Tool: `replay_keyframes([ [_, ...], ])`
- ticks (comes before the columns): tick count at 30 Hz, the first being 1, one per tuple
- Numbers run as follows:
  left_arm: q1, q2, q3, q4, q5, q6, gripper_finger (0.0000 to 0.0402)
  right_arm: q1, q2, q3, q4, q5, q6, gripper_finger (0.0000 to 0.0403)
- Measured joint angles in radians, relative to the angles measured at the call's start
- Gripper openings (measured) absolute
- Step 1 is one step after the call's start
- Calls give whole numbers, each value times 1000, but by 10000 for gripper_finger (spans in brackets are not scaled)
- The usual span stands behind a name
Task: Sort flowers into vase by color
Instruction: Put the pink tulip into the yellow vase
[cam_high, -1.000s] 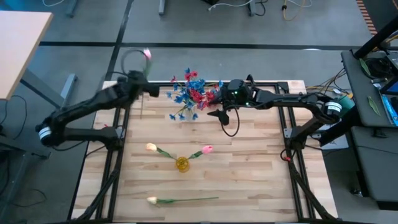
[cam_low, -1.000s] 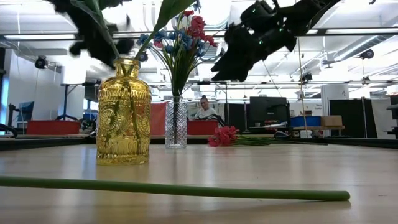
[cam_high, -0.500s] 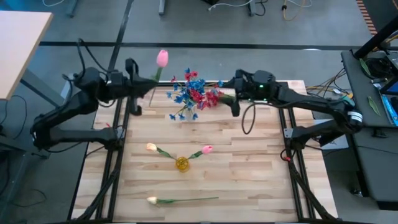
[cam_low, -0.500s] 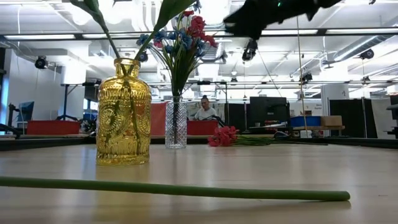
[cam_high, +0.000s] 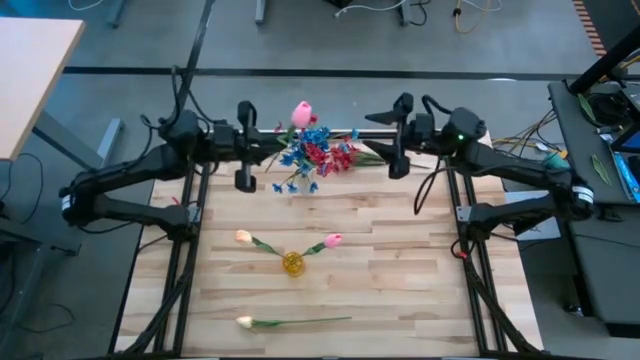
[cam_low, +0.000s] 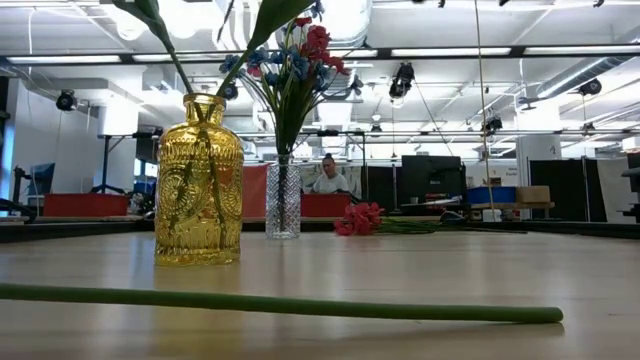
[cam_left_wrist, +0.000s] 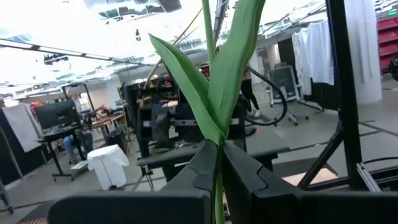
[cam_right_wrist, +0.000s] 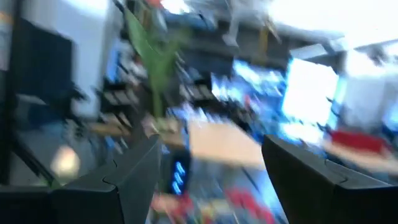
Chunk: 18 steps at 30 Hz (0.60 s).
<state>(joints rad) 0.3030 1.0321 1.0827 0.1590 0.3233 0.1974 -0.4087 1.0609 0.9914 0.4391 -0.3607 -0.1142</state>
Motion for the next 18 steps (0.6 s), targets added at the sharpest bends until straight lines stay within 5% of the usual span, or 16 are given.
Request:
replay_keyframes([
  [10, -42, 117, 99, 14, 0, 1, 0, 52, 226, 239, 20, -119, 17, 240],
  [18, -54, 163, 132, 5, -2, 6, 0, 51, 374, 405, 4, -222, 67, 277],
])
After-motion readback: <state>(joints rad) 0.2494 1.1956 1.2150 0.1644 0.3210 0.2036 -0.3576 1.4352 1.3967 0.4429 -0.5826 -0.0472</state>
